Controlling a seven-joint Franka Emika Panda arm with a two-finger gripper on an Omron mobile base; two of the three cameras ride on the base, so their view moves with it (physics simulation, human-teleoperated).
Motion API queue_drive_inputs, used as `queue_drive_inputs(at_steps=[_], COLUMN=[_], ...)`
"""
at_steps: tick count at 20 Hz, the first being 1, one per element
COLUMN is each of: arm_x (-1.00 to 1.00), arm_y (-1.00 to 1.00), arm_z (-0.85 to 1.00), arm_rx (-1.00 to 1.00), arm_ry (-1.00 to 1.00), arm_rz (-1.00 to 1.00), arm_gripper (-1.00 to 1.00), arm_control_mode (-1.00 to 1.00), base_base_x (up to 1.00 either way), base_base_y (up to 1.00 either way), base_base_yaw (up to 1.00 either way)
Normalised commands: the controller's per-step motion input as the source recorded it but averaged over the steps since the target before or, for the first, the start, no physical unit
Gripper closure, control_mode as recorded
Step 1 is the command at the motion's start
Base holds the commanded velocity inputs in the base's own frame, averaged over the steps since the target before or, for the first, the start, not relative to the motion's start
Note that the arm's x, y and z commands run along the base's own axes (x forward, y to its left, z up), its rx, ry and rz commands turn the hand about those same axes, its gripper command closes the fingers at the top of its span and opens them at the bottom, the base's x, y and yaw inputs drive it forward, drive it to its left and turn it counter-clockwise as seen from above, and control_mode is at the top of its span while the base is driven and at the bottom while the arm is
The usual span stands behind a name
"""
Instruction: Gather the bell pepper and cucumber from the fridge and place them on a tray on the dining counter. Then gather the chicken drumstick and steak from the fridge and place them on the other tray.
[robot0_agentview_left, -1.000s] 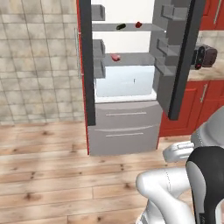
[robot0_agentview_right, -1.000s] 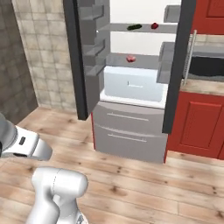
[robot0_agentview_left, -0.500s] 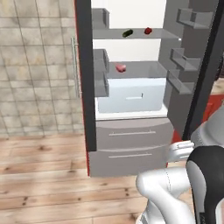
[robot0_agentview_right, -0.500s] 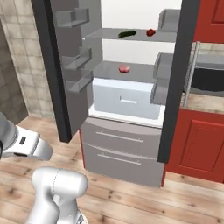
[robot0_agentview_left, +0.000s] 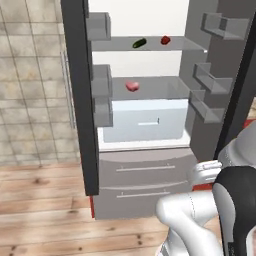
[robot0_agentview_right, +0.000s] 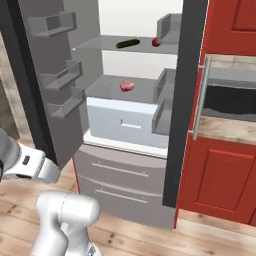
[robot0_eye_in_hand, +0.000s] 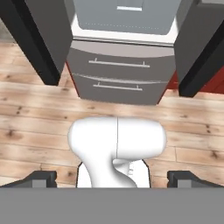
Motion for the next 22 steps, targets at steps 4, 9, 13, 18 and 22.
queue_drive_inputs(at_steps=[4, 9, 13, 18, 22], arm_x=[0.00, 0.00, 0.00, 0.00, 0.00], arm_y=[0.00, 0.00, 0.00, 0.00, 0.00], arm_z=[0.00, 0.00, 0.00, 0.00, 0.00], arm_rx=[0.00, 0.00, 0.00, 0.00, 0.00], arm_ry=[0.00, 0.00, 0.00, 0.00, 0.00], arm_rz=[0.00, 0.00, 0.00, 0.00, 0.00], arm_gripper=[-1.00, -1.00, -1.00, -1.00, -1.00], arm_control_mode=[1.00, 1.00, 1.00, 1.00, 1.00], base_base_x=[0.55, 0.56, 0.51, 0.38, 0.44], base_base_y=[-0.37, -0.23, -0.18, -0.33, -0.21], base_base_yaw=[0.00, 0.00, -0.01, -0.05, -0.07])
